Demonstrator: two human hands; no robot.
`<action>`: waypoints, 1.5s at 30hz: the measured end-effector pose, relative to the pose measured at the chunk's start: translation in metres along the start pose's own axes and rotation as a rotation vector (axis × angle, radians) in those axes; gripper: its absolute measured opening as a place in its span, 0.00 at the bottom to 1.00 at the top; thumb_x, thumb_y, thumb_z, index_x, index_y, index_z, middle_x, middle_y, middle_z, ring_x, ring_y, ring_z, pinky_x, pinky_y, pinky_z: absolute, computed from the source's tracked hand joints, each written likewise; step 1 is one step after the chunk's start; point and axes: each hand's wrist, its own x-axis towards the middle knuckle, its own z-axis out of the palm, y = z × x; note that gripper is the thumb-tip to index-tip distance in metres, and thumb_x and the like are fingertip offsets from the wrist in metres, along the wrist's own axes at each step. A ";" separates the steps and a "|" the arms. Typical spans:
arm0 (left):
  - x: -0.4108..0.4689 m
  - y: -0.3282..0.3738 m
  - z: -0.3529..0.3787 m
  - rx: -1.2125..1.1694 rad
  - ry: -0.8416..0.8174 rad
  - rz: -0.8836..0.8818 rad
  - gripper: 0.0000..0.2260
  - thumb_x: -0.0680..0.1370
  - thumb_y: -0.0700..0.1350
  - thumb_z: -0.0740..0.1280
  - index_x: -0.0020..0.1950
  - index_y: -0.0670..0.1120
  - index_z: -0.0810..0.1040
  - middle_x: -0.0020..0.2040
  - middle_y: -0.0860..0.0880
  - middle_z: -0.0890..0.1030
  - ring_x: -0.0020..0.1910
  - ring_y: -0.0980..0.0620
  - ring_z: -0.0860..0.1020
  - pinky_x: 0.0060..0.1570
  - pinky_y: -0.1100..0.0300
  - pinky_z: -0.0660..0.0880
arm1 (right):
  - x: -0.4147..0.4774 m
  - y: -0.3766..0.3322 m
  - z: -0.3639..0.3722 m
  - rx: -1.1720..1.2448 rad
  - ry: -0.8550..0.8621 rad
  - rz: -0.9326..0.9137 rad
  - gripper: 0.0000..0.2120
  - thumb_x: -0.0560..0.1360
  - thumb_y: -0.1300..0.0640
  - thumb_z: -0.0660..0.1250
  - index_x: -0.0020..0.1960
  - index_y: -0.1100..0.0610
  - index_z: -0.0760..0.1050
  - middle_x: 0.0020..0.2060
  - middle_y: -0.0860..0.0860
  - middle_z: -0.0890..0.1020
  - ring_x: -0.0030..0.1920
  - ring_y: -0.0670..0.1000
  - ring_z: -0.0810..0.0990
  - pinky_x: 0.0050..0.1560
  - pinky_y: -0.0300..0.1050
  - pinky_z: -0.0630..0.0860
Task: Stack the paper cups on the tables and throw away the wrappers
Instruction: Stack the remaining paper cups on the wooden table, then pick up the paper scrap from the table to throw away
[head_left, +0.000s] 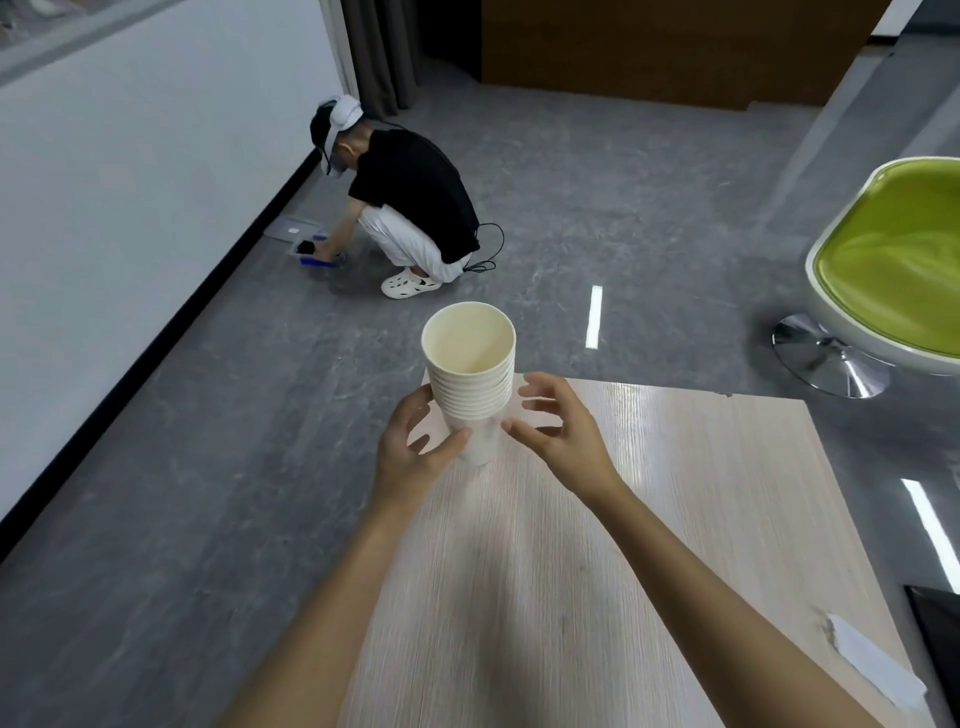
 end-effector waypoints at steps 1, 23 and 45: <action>-0.007 0.001 -0.001 -0.006 0.021 0.005 0.25 0.67 0.50 0.75 0.64 0.51 0.76 0.64 0.55 0.78 0.64 0.58 0.74 0.56 0.65 0.70 | -0.005 -0.001 -0.003 -0.001 0.030 0.002 0.22 0.72 0.53 0.71 0.64 0.52 0.70 0.56 0.45 0.77 0.55 0.42 0.76 0.46 0.31 0.76; -0.127 0.020 0.089 -0.015 -0.335 0.075 0.11 0.80 0.36 0.62 0.47 0.50 0.80 0.42 0.49 0.84 0.42 0.54 0.82 0.40 0.74 0.72 | -0.186 -0.004 -0.114 0.046 0.400 0.070 0.07 0.78 0.59 0.63 0.46 0.56 0.80 0.40 0.46 0.82 0.40 0.43 0.80 0.42 0.31 0.72; -0.241 -0.003 0.309 0.098 -0.581 -0.024 0.10 0.79 0.36 0.64 0.46 0.49 0.80 0.42 0.50 0.83 0.42 0.51 0.82 0.44 0.63 0.73 | -0.324 0.073 -0.303 0.016 0.536 0.155 0.07 0.78 0.62 0.63 0.45 0.61 0.80 0.36 0.47 0.81 0.35 0.40 0.77 0.39 0.30 0.70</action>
